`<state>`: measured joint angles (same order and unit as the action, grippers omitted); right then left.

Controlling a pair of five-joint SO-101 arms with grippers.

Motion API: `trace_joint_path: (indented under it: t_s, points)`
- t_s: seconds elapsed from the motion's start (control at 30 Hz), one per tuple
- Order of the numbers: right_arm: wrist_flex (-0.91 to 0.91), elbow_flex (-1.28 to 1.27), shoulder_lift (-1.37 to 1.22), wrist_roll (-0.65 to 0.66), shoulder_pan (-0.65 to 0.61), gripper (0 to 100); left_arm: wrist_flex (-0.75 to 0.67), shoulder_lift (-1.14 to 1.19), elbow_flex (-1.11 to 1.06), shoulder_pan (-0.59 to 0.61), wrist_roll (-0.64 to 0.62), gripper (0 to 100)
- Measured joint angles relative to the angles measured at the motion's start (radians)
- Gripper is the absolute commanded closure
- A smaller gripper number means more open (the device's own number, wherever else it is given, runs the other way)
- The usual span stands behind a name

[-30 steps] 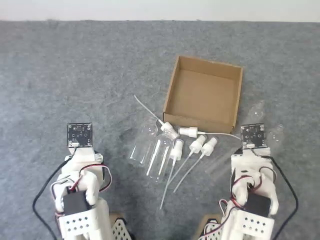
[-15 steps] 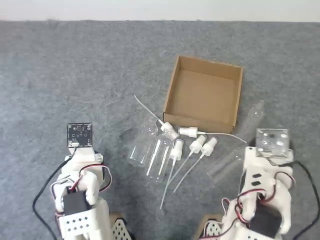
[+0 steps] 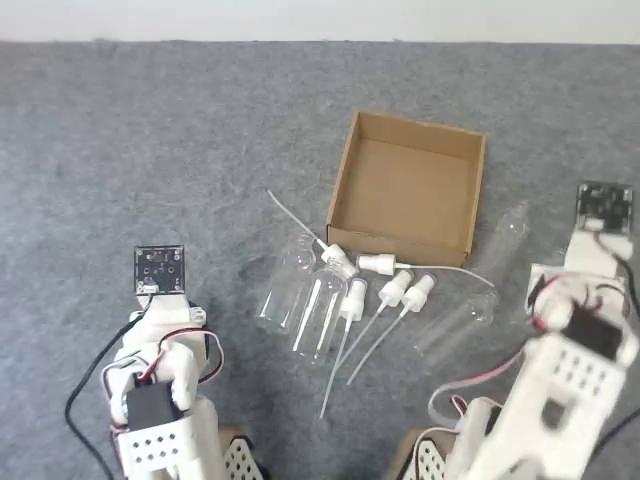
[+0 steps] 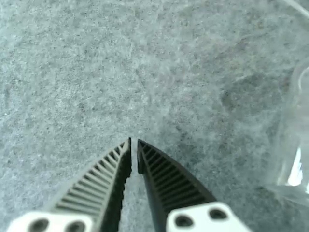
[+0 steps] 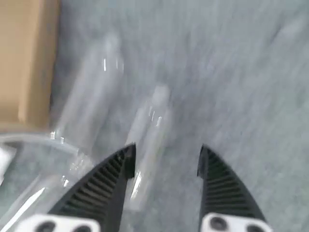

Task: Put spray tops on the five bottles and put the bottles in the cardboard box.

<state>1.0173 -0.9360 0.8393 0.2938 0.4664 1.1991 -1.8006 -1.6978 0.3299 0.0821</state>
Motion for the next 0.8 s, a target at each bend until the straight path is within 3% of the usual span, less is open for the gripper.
trace_joint_path:
  t_s: [0.13, 0.33, 0.6, 0.8]
  points:
    - [0.000, 0.063, -0.216, -0.009, 0.000, 70.5, 0.000, 0.000, 0.000, 0.000, 0.000, 99]
    - [-0.023, 0.123, -0.437, -0.017, -0.011, 70.0, 0.000, 0.000, 0.000, 0.000, 0.000, 99]
    - [-0.118, 0.137, -0.623, -0.046, -0.043, 88.4, 0.000, 0.000, 0.000, 0.000, 0.000, 99]
    - [-0.127, 0.140, -0.635, 0.011, -0.025, 93.5, 0.000, 0.000, 0.000, 0.000, 0.000, 99]
